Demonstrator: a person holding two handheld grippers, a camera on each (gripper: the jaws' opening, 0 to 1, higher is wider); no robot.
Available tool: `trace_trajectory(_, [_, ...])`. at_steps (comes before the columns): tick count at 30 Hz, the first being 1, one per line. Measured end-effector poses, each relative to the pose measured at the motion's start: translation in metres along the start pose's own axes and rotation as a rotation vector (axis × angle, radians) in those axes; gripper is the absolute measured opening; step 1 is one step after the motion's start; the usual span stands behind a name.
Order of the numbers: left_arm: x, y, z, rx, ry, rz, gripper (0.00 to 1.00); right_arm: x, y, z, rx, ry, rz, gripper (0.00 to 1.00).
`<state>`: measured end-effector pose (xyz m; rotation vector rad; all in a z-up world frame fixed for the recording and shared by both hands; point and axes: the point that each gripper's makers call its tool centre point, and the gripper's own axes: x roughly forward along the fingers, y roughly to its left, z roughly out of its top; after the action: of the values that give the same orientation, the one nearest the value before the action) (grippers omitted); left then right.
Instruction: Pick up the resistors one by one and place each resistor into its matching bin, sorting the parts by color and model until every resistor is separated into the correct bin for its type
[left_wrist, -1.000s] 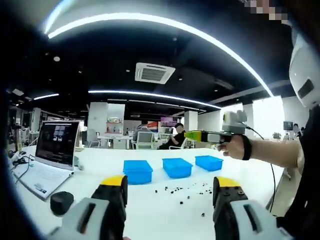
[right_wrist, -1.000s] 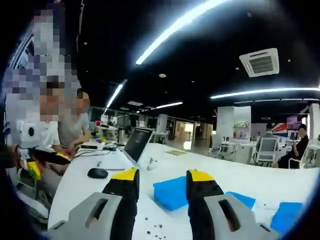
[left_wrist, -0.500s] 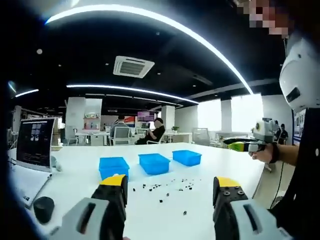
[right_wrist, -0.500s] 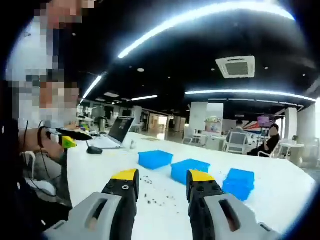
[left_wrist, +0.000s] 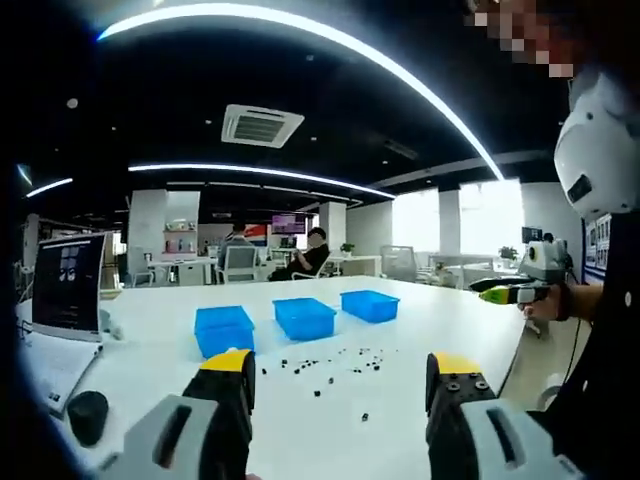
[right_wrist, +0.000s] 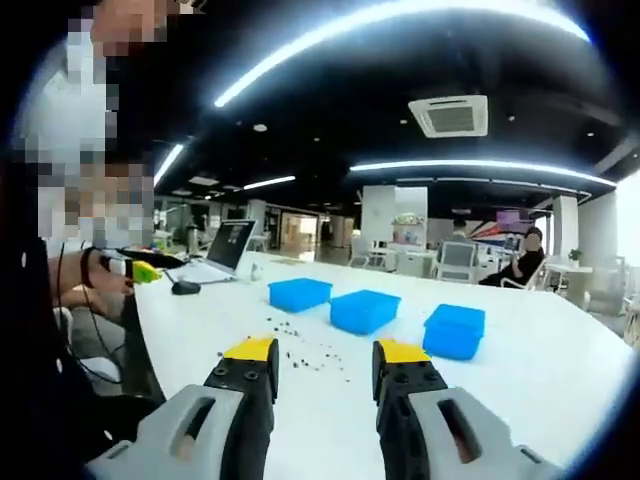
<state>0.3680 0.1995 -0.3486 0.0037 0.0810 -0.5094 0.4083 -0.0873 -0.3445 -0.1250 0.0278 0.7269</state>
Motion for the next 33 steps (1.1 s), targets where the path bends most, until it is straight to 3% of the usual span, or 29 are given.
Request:
trace_trajectory(8, [-0.005,0.001,-0.010,0.002,0.027,-0.009,0.70,0.025,0.014,-0.009,0.007,0.154,0.164,0.36])
trace_trajectory(20, [-0.013,-0.003,-0.024,-0.001,0.058,-0.042,0.70,0.075,0.031,-0.014,-0.173,0.408,0.416,0.31])
trace_trajectory(26, [-0.014,-0.009,-0.029,-0.003,0.072,-0.069,0.69,0.103,0.038,-0.039,-0.303,0.574,0.522,0.31])
trace_trajectory(33, [-0.021,-0.006,-0.035,-0.004,0.100,-0.075,0.69,0.131,0.049,-0.068,-0.344,0.746,0.611,0.27])
